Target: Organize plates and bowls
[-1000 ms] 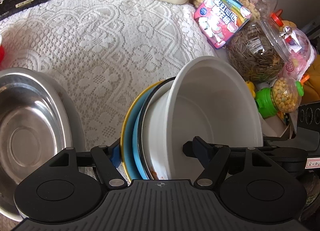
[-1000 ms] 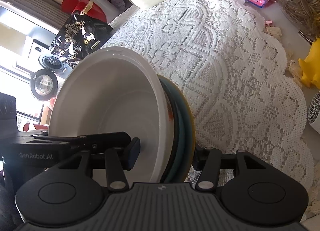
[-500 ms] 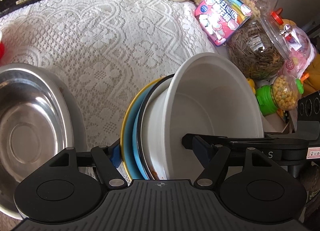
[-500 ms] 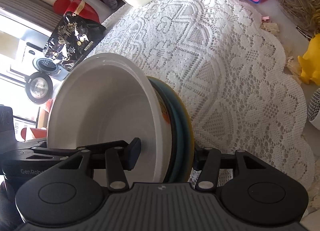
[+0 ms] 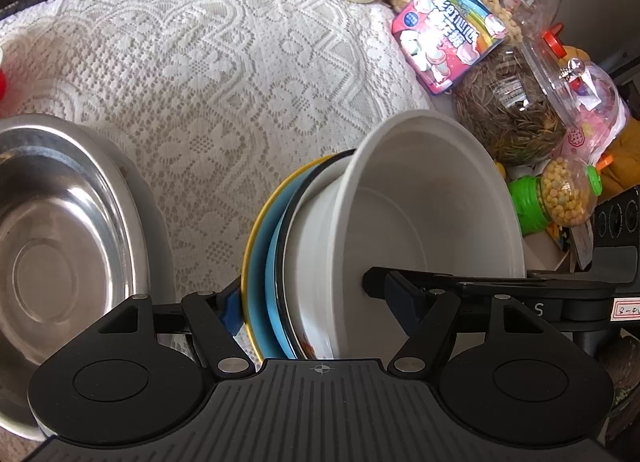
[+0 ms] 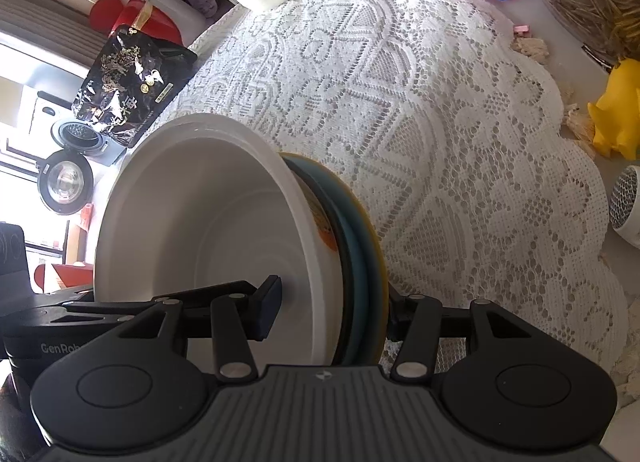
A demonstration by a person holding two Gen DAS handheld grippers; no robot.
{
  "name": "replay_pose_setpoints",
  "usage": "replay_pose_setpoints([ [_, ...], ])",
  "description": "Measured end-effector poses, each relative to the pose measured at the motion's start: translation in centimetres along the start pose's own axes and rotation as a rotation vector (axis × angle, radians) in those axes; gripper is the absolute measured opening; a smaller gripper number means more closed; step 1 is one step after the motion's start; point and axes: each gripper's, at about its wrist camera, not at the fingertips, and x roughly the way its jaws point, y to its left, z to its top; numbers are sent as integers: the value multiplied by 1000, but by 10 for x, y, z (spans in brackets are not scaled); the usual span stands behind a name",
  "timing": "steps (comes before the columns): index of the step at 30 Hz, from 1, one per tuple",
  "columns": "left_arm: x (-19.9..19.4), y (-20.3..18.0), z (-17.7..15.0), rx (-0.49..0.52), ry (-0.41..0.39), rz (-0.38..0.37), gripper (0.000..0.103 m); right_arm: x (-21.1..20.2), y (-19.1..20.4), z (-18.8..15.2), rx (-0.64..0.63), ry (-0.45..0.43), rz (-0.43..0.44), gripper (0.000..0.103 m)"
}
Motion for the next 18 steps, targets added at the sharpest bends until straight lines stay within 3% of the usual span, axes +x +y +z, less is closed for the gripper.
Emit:
replay_pose_setpoints([
  [4,-3,2,-4,28,1,6,68,1,2,1,-46,-5,12,52],
  [8,-3,2,-7,39,-11,6,68,2,-3,-1,-32,-4,39,56],
  [18,-3,2,-7,23,-13,-2,68,3,-4,-10,9,17,44,54],
])
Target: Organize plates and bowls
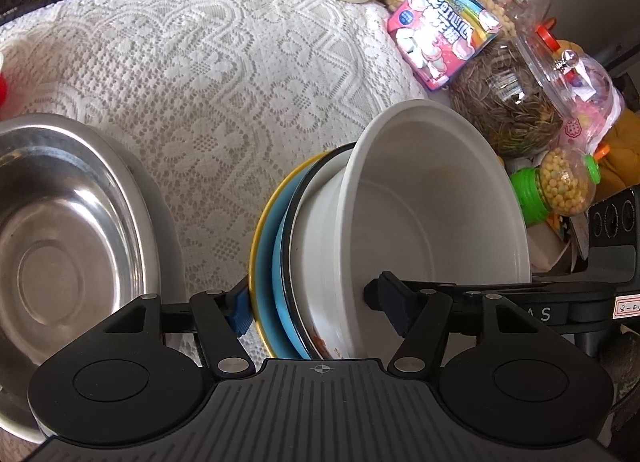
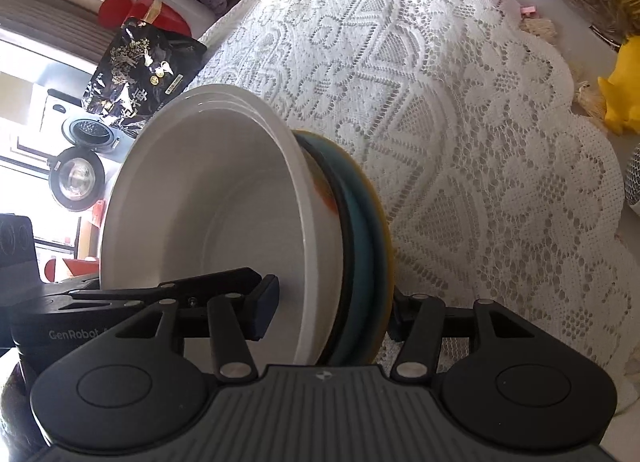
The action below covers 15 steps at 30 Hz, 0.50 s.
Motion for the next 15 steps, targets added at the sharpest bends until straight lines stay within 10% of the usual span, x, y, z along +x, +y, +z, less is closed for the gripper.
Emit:
replay_pose_setpoints([
  [15,-17,-2,-3,-2,-32,-25,68,-12,13,-1,-11,-26,-26,54],
])
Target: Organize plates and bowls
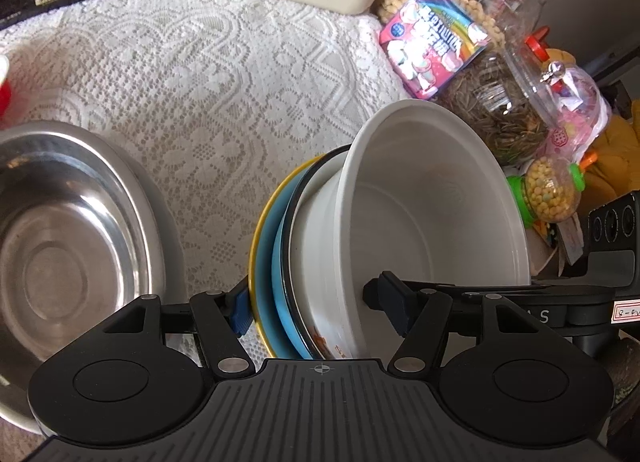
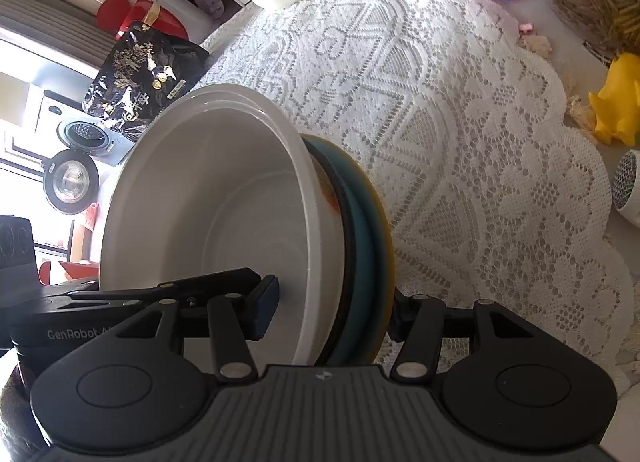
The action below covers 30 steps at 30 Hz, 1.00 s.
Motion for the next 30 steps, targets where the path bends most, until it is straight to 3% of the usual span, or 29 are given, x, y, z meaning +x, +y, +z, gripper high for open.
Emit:
replay_pose_setpoints([
  [10,-57,19,-6,-14,-94,1,68,-18,51,1,-80,-38,2,54],
  [20,-136,90,-36,-96,-192,58,68,8,156,-6,-229,-14,44,54],
  [25,-136,131,-42,-153,-180,55,68,42,188,-7,-267,48,46,54],
  [30,-114,166,-42,-200,-126,17,67,82,196,-4,-251,129,-1,54],
])
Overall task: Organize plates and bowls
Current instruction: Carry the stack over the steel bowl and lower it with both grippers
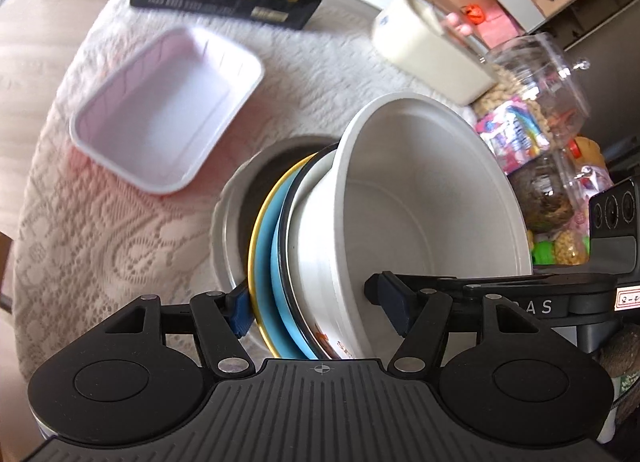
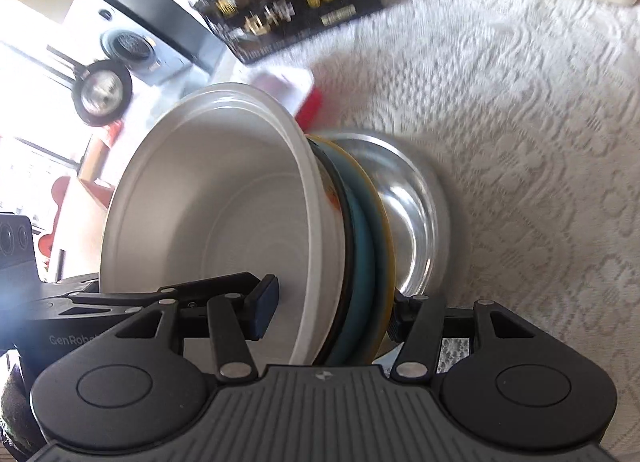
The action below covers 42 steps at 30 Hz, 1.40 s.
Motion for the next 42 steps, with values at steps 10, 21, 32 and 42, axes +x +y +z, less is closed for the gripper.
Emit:
replay_pose_setpoints([
  [10,9,13,2,39,-8,-10,50,20,-8,14,18,29,-32,55],
  [21,2,4,-4,87,-35,52,47,15,5,13,-19,-20,-115,56],
  [32,4,13,-2,53,-15,42,33,10,-5,19,26,10,-119,54],
  [42,-11,3,-2,113,-83,108,40,9,28,6,-211,-10,-274,53],
])
